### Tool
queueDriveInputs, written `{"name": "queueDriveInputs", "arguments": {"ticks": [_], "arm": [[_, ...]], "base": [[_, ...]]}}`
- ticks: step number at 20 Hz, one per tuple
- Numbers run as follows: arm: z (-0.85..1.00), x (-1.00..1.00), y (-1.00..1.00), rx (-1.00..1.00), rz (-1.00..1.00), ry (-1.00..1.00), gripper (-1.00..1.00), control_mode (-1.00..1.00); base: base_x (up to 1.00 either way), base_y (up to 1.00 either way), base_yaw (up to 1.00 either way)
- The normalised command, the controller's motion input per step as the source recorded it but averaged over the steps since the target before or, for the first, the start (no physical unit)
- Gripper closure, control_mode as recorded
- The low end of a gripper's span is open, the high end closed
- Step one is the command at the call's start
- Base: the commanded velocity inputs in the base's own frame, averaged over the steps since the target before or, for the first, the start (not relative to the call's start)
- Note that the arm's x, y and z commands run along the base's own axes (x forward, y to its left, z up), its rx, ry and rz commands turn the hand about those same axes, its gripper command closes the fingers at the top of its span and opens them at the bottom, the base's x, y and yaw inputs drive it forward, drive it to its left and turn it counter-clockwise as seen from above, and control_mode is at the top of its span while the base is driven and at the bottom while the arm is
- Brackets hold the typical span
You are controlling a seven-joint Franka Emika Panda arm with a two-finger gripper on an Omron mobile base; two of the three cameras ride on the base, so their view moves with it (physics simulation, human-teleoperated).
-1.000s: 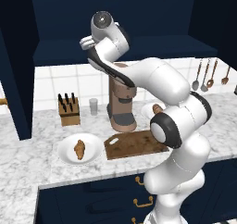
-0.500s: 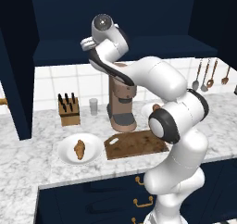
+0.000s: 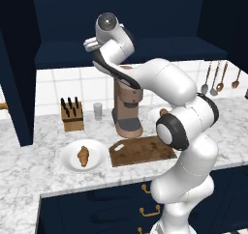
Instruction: From the different types of pastries on the counter, select a croissant and place it on the cutting board. Then retrieve a jar of jam from the cabinet and place it alongside the croissant on the cutting board.
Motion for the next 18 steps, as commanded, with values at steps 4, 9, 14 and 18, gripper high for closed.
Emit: {"name": "queueDriveInputs", "arguments": {"ticks": [4, 9, 14, 18], "arm": [[0.23, -0.36, 0.0, 0.08, 0.0, -0.05, 1.0, -1.0], [0.04, -0.57, 0.0, 0.06, 0.0, -0.01, 1.0, -1.0], [0.0, -0.65, -0.12, 0.06, 0.05, 0.0, 1.0, -1.0], [0.06, -0.81, -0.34, 0.06, 0.08, 0.0, 1.0, -1.0]], "base": [[0.0, 0.0, 0.0], [0.0, 0.0, 0.0], [0.0, 0.0, 0.0], [0.0, 0.0, 0.0]]}}
